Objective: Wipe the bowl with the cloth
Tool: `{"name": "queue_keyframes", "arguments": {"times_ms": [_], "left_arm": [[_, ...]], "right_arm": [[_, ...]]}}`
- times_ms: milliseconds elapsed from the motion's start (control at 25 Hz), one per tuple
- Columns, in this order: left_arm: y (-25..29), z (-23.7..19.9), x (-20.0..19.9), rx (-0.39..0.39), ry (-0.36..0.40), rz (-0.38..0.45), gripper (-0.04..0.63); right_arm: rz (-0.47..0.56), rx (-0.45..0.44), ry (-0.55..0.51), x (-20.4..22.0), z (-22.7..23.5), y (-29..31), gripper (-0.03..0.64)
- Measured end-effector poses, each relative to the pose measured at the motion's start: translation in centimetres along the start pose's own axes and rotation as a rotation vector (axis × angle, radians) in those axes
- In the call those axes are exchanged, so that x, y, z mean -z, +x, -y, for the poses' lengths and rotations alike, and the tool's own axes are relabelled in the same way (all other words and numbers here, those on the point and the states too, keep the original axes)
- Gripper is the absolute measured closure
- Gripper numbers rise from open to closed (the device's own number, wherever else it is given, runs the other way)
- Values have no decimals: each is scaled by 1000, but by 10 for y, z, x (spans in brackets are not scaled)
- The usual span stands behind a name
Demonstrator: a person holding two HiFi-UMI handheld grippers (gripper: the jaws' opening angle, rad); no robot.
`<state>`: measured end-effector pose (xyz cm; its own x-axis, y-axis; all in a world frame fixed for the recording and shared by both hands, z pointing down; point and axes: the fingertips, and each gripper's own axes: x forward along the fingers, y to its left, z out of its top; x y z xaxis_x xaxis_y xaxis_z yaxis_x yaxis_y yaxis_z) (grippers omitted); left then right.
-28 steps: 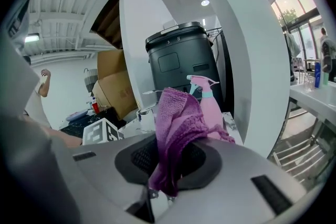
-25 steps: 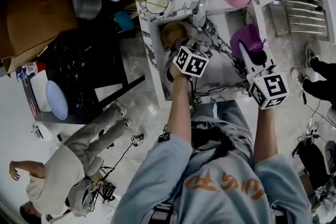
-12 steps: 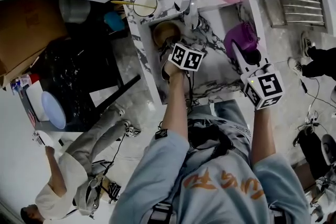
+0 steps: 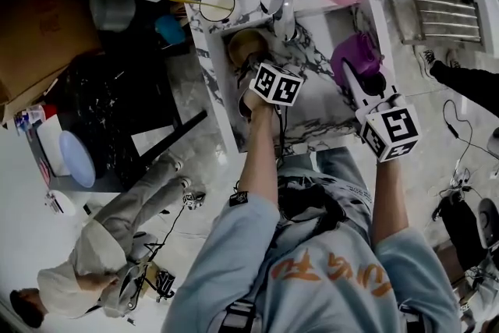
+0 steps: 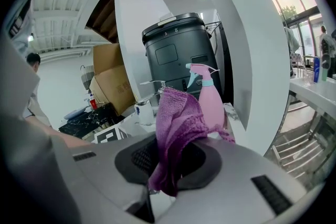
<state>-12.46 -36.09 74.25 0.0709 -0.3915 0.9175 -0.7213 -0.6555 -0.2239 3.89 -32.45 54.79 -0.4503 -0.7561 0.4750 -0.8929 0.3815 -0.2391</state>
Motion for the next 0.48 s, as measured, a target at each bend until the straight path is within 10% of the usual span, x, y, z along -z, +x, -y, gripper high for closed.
{"name": "queue_keyframes", "arguments": {"times_ms": [480], "left_arm": [[-97,12,-42,-61,-57,205,563]], "right_arm": [[55,-48,-34,-11,-13,-38,535]]}}
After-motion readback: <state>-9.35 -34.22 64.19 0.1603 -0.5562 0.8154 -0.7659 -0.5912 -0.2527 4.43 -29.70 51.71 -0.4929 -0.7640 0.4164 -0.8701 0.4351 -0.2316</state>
